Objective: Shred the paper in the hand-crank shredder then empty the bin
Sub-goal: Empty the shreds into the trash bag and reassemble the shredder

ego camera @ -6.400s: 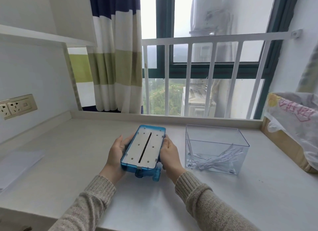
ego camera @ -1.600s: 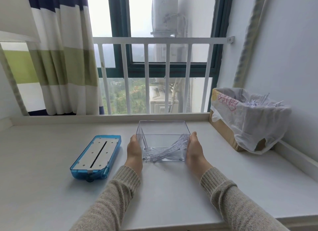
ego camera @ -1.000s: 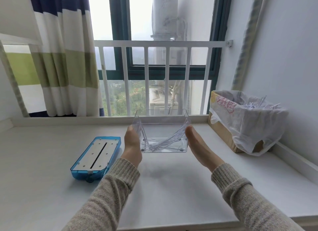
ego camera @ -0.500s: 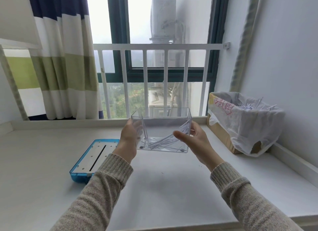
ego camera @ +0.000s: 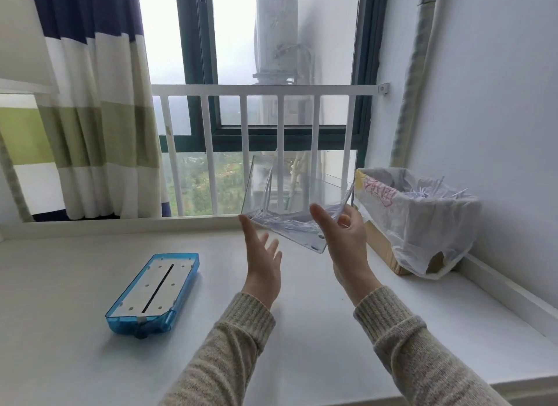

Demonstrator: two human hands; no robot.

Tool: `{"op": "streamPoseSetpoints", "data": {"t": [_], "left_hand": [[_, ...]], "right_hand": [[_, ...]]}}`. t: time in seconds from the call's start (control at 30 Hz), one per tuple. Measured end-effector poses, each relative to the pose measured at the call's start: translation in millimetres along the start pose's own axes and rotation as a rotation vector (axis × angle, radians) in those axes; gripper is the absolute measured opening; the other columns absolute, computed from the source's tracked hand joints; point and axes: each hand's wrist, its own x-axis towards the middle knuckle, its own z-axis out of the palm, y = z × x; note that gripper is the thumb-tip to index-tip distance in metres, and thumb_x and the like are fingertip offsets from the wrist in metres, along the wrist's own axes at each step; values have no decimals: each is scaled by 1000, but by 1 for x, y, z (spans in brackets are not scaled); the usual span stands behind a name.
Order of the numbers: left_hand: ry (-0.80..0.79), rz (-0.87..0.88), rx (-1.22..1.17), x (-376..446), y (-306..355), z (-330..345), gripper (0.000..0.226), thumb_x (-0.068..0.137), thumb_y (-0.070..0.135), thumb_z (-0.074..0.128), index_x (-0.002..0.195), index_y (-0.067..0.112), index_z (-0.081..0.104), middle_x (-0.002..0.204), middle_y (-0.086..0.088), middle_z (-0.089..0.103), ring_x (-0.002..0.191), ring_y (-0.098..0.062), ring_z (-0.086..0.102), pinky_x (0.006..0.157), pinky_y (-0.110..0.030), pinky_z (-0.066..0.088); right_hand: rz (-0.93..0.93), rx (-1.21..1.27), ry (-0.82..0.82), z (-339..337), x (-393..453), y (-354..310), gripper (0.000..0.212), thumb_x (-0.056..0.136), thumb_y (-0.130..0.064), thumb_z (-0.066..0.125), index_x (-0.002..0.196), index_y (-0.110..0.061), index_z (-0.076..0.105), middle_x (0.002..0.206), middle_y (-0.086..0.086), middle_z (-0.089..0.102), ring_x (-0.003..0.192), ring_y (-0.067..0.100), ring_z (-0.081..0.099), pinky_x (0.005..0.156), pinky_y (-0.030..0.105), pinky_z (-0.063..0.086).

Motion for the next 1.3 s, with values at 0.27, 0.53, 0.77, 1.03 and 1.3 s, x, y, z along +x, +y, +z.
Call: {"op": "streamPoseSetpoints", "data": {"t": [0.27, 0.53, 0.77, 1.03, 1.3], "left_hand": [[-185, 50, -85, 12, -17, 39, 111, 54, 93, 53, 147, 52, 9, 162, 2, 9, 146, -29, 19, 115, -58, 21], [-191, 49, -160, 21, -18, 60, 100, 59, 87, 58, 144, 50, 23, 153, -10, 32, 135, -36, 40, 109, -58, 33], [-233, 1, -133, 31, -18, 76, 101, 62, 87, 54, 147, 45, 18, 145, -11, 42, 128, -35, 49, 107, -56, 37], [-240, -140, -255, 43, -1, 109, 84, 82, 70, 49, 150, 34, 18, 146, -21, 35, 129, -46, 43, 105, -61, 37], [-298, -208, -207, 73, -1, 128, 95, 66, 73, 65, 145, 35, 30, 143, -22, 40, 123, -45, 49, 98, -61, 43]], "right_hand": [[57, 73, 62, 3, -1, -1, 110, 44, -73, 81, 131, -20, 40, 122, 9, 55, 111, 24, 58, 95, 43, 52], [52, 85, 43, -5, 2, -8, 118, 39, -74, 82, 134, -22, 34, 131, 8, 48, 116, 20, 55, 99, 42, 50], [-7, 16, 7, -24, 4, -16, 128, 38, -80, 75, 141, -22, 26, 141, 7, 43, 128, 20, 47, 105, 41, 43], [-67, 239, -64, -55, 14, -37, 94, 59, -55, 77, 133, -15, 35, 113, -1, 63, 104, 6, 65, 99, 32, 47], [-18, 280, -82, -66, 37, -35, 86, 66, -40, 74, 138, -11, 36, 124, 8, 59, 118, 23, 59, 104, 38, 44]]}}
